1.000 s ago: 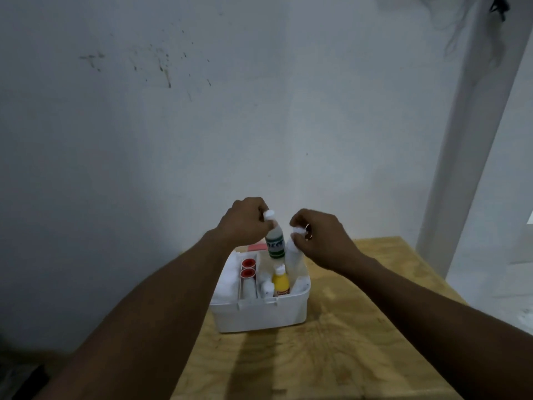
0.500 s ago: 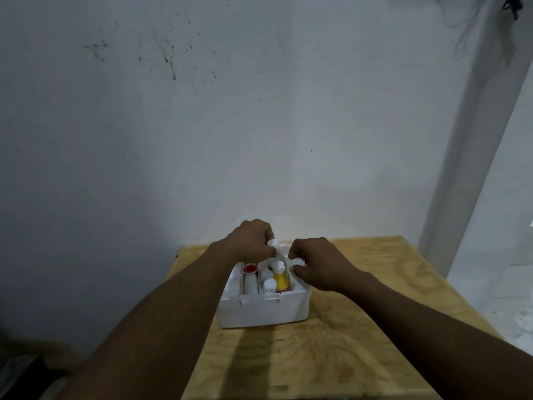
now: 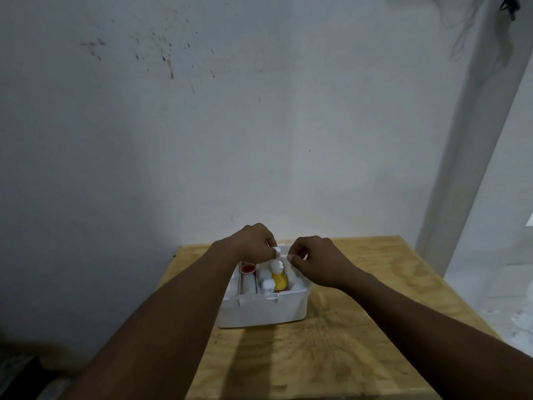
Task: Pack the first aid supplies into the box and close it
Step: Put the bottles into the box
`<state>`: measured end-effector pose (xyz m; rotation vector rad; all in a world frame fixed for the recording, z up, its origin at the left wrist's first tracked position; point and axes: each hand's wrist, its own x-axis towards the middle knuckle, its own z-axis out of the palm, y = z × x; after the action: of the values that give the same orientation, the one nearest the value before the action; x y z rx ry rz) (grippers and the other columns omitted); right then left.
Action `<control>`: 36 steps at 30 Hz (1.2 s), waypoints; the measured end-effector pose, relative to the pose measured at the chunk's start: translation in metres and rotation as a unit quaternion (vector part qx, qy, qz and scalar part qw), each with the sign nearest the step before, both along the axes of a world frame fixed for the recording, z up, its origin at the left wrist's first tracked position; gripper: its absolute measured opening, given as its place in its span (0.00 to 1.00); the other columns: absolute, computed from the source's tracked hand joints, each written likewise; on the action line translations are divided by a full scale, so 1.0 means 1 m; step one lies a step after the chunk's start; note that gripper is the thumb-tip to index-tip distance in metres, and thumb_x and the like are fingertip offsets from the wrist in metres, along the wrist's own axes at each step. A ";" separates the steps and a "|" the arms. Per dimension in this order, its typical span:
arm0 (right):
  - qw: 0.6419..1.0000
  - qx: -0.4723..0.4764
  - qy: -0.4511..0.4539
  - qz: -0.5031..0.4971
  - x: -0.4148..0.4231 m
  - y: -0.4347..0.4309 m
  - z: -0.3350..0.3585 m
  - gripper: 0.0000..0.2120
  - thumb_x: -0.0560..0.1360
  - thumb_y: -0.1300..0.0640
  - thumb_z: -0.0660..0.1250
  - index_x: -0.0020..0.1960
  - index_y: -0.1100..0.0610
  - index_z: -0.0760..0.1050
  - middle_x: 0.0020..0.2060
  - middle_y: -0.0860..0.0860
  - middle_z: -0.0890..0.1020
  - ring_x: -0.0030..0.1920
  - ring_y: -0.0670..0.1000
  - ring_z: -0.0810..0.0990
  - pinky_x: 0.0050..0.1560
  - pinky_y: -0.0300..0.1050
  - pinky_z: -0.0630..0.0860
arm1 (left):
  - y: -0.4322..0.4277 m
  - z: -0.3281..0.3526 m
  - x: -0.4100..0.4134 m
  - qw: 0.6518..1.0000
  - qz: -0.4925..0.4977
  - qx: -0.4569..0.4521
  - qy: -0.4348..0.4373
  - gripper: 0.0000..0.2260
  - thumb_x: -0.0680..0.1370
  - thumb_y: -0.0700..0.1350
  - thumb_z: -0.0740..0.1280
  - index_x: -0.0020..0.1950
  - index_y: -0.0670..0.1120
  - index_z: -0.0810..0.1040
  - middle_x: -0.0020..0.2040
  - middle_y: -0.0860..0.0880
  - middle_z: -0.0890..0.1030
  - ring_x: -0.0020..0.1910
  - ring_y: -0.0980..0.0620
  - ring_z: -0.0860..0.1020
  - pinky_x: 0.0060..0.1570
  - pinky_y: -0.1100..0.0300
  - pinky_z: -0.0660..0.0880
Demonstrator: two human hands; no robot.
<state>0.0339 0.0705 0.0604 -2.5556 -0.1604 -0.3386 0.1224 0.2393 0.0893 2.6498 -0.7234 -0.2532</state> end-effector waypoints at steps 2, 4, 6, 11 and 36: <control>0.999 0.027 -0.008 -0.016 0.000 -0.002 0.001 0.09 0.77 0.53 0.67 0.51 0.57 0.82 0.47 0.52 0.85 0.45 0.50 0.81 0.42 0.38 0.74 | 0.002 0.001 -0.001 1.000 0.005 -0.007 0.004 0.14 0.77 0.50 0.71 0.60 0.47 0.84 0.59 0.47 0.84 0.56 0.48 0.81 0.57 0.53 0.79; 0.999 0.041 -0.006 -0.028 0.001 -0.004 0.000 0.09 0.77 0.54 0.67 0.52 0.57 0.82 0.47 0.52 0.84 0.44 0.48 0.80 0.38 0.34 0.70 | 0.004 0.001 -0.003 1.000 0.007 -0.013 -0.002 0.14 0.77 0.50 0.71 0.61 0.46 0.84 0.59 0.47 0.83 0.56 0.48 0.81 0.57 0.54 0.79; 0.998 0.047 0.002 -0.035 0.002 -0.004 0.000 0.09 0.77 0.54 0.67 0.52 0.57 0.81 0.47 0.52 0.84 0.44 0.47 0.78 0.37 0.32 0.69 | 0.006 0.001 -0.004 1.000 0.011 -0.027 -0.009 0.14 0.77 0.50 0.72 0.60 0.46 0.84 0.59 0.47 0.83 0.55 0.49 0.80 0.55 0.57 0.78; 0.997 0.059 0.001 -0.049 0.006 -0.003 0.000 0.08 0.77 0.53 0.67 0.50 0.56 0.81 0.47 0.51 0.84 0.44 0.47 0.79 0.37 0.32 0.68 | 0.023 0.007 -0.003 0.995 0.050 -0.077 -0.041 0.11 0.77 0.49 0.71 0.56 0.46 0.84 0.53 0.48 0.85 0.49 0.51 0.81 0.46 0.62 0.76; 0.843 0.452 0.199 -0.212 0.066 -0.002 -0.031 0.08 0.74 0.57 0.66 0.45 0.63 0.74 0.33 0.57 0.77 0.31 0.56 0.74 0.31 0.43 0.69 | 0.093 -0.049 0.037 0.873 0.347 -0.263 0.219 0.11 0.79 0.47 0.66 0.49 0.38 0.77 0.42 0.41 0.81 0.36 0.46 0.79 0.31 0.59 0.74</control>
<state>0.0995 0.0687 0.0297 -1.6261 0.5977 -0.0065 0.1598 0.3324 0.0406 2.0378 0.2905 -0.3655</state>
